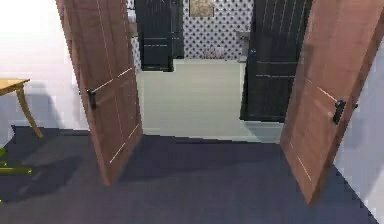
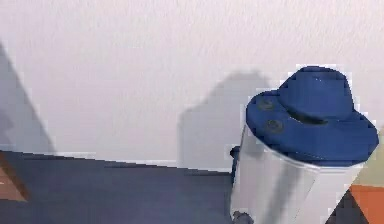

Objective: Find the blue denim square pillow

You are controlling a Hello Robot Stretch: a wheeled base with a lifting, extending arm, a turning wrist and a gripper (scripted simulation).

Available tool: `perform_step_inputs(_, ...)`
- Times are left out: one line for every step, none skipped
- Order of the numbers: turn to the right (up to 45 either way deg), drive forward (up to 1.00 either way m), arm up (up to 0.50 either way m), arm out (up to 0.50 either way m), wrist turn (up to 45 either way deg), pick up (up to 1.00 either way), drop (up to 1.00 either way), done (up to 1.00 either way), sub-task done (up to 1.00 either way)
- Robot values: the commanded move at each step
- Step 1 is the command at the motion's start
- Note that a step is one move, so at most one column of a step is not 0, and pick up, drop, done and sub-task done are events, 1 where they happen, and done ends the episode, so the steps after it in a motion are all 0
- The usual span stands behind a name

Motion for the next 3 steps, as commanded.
perform_step_inputs(0.0, 1.0, 0.0, 0.0, 0.0, 0.0, 0.0, 0.0, 0.0)
perform_step_inputs(0.0, 1.0, 0.0, 0.0, 0.0, 0.0, 0.0, 0.0, 0.0)
perform_step_inputs(0.0, 1.0, 0.0, 0.0, 0.0, 0.0, 0.0, 0.0, 0.0)
